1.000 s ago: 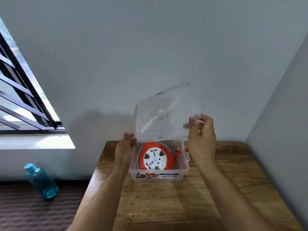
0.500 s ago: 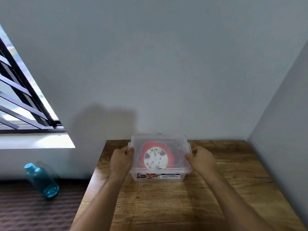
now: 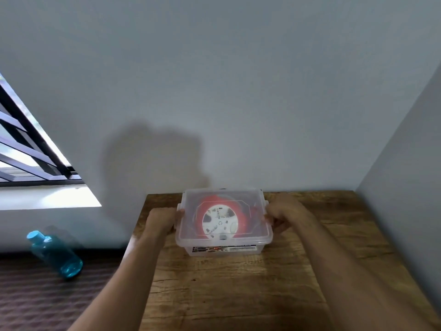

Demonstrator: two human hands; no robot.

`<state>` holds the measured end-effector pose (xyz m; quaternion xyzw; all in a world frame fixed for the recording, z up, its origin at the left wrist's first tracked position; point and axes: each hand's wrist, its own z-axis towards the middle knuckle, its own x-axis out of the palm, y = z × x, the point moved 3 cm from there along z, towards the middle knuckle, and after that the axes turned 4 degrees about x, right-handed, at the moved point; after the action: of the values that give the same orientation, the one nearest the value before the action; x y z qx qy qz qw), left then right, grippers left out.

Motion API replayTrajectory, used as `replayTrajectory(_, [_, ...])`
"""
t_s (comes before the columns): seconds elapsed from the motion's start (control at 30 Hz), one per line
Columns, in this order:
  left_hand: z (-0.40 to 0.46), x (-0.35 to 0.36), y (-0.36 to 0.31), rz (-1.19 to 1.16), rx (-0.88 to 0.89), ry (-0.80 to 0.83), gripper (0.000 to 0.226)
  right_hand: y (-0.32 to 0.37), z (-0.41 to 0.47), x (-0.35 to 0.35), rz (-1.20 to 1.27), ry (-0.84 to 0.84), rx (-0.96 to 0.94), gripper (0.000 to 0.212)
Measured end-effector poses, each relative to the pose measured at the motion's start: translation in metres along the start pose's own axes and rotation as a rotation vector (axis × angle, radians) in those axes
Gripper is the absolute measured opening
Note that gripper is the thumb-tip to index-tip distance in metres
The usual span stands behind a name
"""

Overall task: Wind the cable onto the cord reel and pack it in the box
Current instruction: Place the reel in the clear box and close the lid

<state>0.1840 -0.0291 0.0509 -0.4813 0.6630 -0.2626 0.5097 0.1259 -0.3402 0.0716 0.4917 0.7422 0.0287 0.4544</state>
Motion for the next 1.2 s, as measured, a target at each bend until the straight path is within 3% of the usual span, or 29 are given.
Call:
replayTrajectory(0.13, [0.006, 0.004, 0.007, -0.116, -0.146, 0.081, 0.014, 0.001, 0.007, -0.003, -0.011, 0.307, 0.069, 0.017])
replayTrajectory(0.33, [0.004, 0.005, 0.009, -0.225, -0.237, 0.285, 0.02, -0.013, 0.014, 0.004, 0.256, 0.523, 0.014, 0.046])
replayTrajectory(0.4, [0.003, 0.001, 0.009, -0.219, -0.259, 0.324, 0.019, -0.015, 0.016, 0.005, 0.254, 0.515, 0.006, 0.046])
replayTrajectory(0.57, [0.006, -0.002, 0.012, -0.216, -0.258, 0.348, 0.023, -0.008, 0.008, -0.003, 0.117, 0.405, 0.036, 0.024])
replayTrajectory(0.8, [0.009, 0.004, -0.004, 0.125, -0.001, 0.076, 0.011, 0.004, -0.004, 0.003, 0.041, 0.263, 0.034, 0.026])
replayTrajectory(0.9, [0.002, 0.007, -0.005, 0.245, 0.076, -0.017, 0.019, 0.008, -0.005, 0.004, -0.02, 0.209, -0.002, 0.027])
replayTrajectory(1.2, [-0.015, 0.01, -0.014, 0.445, 0.215, -0.111, 0.021, 0.012, -0.02, 0.007, -0.085, 0.079, -0.028, 0.016])
